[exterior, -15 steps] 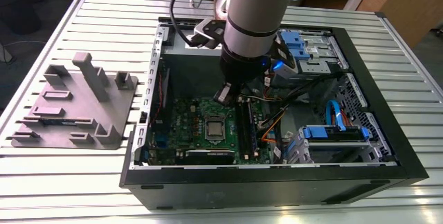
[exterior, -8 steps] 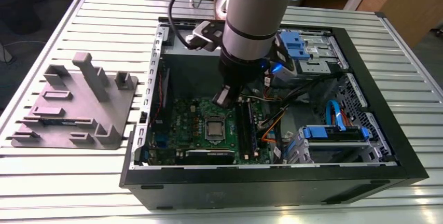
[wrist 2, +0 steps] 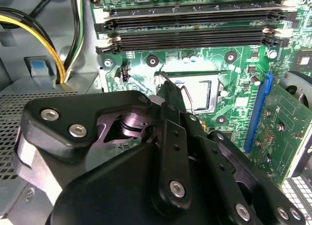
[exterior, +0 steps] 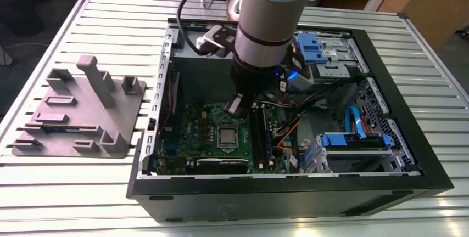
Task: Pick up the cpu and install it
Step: 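Install the first cpu locking lever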
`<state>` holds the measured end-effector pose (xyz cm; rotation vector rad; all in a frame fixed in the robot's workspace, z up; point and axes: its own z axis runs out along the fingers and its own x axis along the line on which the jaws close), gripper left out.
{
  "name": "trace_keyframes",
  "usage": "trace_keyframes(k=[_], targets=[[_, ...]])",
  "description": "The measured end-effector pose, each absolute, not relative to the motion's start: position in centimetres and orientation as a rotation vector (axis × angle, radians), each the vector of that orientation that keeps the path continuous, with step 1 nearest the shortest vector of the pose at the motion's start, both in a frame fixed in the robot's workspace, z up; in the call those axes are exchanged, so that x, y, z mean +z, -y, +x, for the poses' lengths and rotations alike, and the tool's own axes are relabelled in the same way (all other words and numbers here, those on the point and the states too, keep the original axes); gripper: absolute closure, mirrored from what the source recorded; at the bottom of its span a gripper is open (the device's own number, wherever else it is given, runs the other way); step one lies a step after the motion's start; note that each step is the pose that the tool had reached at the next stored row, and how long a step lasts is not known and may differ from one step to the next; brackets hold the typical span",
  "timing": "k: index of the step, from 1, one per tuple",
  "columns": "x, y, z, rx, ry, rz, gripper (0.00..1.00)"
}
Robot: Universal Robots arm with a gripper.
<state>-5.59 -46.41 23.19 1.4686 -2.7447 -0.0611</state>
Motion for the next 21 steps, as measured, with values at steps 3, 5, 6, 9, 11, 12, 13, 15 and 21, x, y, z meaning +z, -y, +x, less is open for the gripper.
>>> trace_keyframes(k=[3,5,6,9,11,12,13,15,21], targets=[[23.03,46.44,-5.62,-0.054,2.747,1.459,0.9],[23.01,46.45,-5.63,-0.052,2.747,1.458,0.9],[23.0,46.45,-5.63,-0.052,2.747,1.458,0.9],[22.89,46.44,-5.63,-0.052,2.747,1.458,0.9],[22.85,46.44,-5.63,-0.053,2.748,1.458,0.9],[22.81,46.45,-5.63,-0.053,2.748,1.458,0.9],[22.79,46.46,-5.65,-0.052,2.748,1.457,0.9],[22.7,46.49,-5.7,-0.053,2.748,1.456,0.9],[22.47,46.57,-5.83,-0.05,2.756,1.439,0.9]])
